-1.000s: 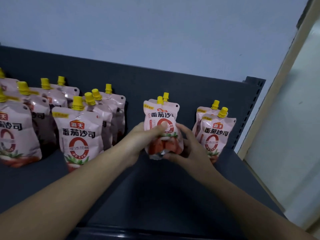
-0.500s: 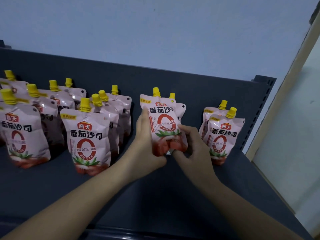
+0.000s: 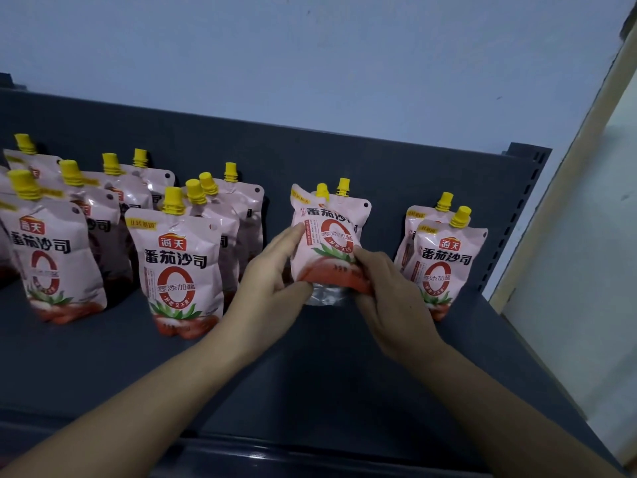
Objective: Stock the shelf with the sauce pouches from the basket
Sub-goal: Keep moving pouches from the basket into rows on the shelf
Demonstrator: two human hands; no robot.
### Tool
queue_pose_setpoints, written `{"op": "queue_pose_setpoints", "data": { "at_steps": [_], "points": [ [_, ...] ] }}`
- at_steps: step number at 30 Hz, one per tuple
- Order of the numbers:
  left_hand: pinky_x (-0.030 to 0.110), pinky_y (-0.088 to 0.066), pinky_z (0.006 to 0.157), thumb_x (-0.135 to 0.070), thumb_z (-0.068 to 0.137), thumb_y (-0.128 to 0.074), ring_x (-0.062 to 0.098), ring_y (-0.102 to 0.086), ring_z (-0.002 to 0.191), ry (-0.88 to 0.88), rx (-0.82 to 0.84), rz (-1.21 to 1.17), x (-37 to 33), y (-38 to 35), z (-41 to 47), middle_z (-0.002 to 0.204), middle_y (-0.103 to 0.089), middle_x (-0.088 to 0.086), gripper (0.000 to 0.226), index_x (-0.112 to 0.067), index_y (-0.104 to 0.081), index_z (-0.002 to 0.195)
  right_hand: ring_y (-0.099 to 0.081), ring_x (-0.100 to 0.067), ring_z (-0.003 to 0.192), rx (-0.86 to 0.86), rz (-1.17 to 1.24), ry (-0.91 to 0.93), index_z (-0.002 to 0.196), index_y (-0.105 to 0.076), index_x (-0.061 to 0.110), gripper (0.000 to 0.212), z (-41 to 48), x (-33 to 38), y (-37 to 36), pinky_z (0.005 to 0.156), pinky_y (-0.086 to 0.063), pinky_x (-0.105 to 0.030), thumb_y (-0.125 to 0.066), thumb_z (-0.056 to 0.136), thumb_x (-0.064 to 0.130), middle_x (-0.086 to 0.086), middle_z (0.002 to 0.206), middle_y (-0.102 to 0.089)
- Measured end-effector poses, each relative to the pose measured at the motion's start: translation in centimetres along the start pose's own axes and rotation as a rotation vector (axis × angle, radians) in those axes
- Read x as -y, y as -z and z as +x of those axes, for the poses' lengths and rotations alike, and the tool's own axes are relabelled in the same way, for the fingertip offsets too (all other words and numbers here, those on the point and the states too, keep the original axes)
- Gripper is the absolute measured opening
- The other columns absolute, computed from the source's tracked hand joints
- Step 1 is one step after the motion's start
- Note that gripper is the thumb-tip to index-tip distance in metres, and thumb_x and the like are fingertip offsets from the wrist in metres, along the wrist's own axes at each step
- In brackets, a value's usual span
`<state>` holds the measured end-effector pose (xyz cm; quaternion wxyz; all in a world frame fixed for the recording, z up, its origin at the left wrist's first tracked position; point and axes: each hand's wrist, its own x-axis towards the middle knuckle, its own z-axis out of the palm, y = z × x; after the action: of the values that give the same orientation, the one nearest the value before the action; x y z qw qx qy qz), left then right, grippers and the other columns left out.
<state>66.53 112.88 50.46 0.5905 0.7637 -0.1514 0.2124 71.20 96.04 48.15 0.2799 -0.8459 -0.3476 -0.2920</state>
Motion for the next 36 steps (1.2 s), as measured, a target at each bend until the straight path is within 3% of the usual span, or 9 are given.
{"op": "queue_pose_setpoints", "data": {
  "at_steps": [4, 7, 11, 14, 18, 22, 25, 29, 36],
  "points": [
    [0.01, -0.045, 0.094, 0.02, 0.082, -0.048, -0.014, -0.049, 0.114, -0.039, -0.035, -0.026, -0.2, 0.1, -0.2, 0.132, -0.047, -0.015, 0.075, -0.029, -0.033, 0.137, -0.052, 0.005, 0.075, -0.016, 0.093, -0.007, 0.122, -0.031, 0.027, 0.039, 0.4, 0.3, 0.3, 0.061, -0.04, -0.005, -0.036, 0.084, 0.038, 0.002, 0.114, -0.051],
    [0.002, -0.038, 0.092, 0.008, 0.079, -0.061, -0.021, -0.037, 0.121, -0.117, -0.007, 0.039, 0.3, 0.0, -0.4, 0.142, -0.033, -0.017, 0.079, -0.03, -0.024, 0.137, -0.048, 0.017, 0.095, -0.094, 0.248, -0.046, 0.122, -0.037, 0.026, 0.039, 0.5, 0.8, -0.1, 0.077, -0.039, -0.002, -0.04, 0.084, 0.032, 0.005, 0.113, -0.048],
    [0.008, -0.032, 0.105, -0.031, 0.071, -0.068, -0.013, -0.03, 0.131, -0.29, -0.027, 0.235, 1.2, 0.0, -0.2, 0.143, -0.027, -0.016, 0.087, -0.019, -0.02, 0.142, -0.055, 0.0, 0.102, -0.164, 0.37, -0.079, 0.115, -0.04, 0.028, 0.042, 0.4, 1.4, -0.5, 0.081, -0.047, -0.012, -0.057, 0.077, 0.023, 0.0, 0.111, -0.052],
    [0.013, -0.033, 0.107, -0.026, 0.073, -0.067, -0.011, -0.032, 0.132, -0.374, -0.147, 0.29, 1.7, 0.1, 0.4, 0.143, -0.035, -0.004, 0.079, -0.015, -0.027, 0.141, -0.056, -0.013, 0.105, -0.179, 0.401, -0.048, 0.115, -0.039, 0.027, 0.043, 0.6, 1.5, -0.3, 0.087, -0.05, -0.024, -0.056, 0.077, 0.016, -0.002, 0.112, -0.05],
    [0.027, -0.054, 0.087, 0.0, 0.067, -0.07, 0.006, -0.06, 0.112, -0.151, 0.087, -0.054, 1.3, 0.6, 0.1, 0.135, -0.048, -0.028, 0.102, -0.042, -0.014, 0.142, -0.048, -0.002, 0.108, -0.236, 0.337, 0.005, 0.112, -0.04, 0.024, 0.05, 0.8, 0.1, 0.0, 0.09, -0.046, -0.019, -0.053, 0.071, -0.002, 0.009, 0.109, -0.04],
    [0.027, -0.056, 0.078, 0.01, 0.069, -0.072, 0.011, -0.064, 0.109, 0.142, 0.301, -0.356, 1.1, 0.2, 0.5, 0.121, -0.063, -0.02, 0.11, -0.06, -0.008, 0.124, -0.036, 0.019, 0.107, -0.207, 0.217, -0.036, 0.109, -0.039, 0.021, 0.055, 0.9, -0.7, -0.4, 0.085, -0.038, -0.001, -0.054, 0.065, -0.007, 0.002, 0.112, -0.038],
    [0.023, -0.056, 0.072, 0.014, 0.073, -0.065, 0.012, -0.069, 0.099, 0.165, 0.232, -0.335, 2.2, 0.2, 1.3, 0.109, -0.069, -0.02, 0.094, -0.06, -0.022, 0.113, -0.041, 0.014, 0.115, 0.026, 0.346, -0.118, 0.123, -0.032, 0.033, 0.063, 0.6, -1.1, -0.3, 0.09, -0.044, -0.006, -0.056, 0.075, 0.0, 0.003, 0.126, -0.038],
    [0.031, -0.057, 0.078, 0.014, 0.074, -0.066, 0.017, -0.067, 0.103, 0.221, 0.298, -0.255, 4.0, 1.4, 2.1, 0.118, -0.057, -0.035, 0.12, -0.045, 0.014, 0.142, -0.053, 0.008, 0.115, 0.425, 0.824, -0.337, 0.132, -0.007, 0.051, 0.098, 0.5, -2.1, 0.9, 0.085, -0.049, -0.012, -0.067, 0.078, -0.005, 0.032, 0.128, -0.039],
    [0.021, -0.051, 0.091, 0.013, 0.078, -0.064, -0.008, -0.052, 0.117, 0.162, 0.463, -0.024, 6.2, 1.1, 3.2, 0.14, -0.026, -0.034, 0.113, -0.05, 0.011, 0.135, -0.065, -0.002, 0.101, 0.284, 0.836, -0.616, 0.128, -0.038, 0.031, 0.075, 1.2, -4.2, -1.7, 0.076, -0.055, -0.019, -0.071, 0.072, -0.006, 0.01, 0.113, -0.063]
  ]
}}
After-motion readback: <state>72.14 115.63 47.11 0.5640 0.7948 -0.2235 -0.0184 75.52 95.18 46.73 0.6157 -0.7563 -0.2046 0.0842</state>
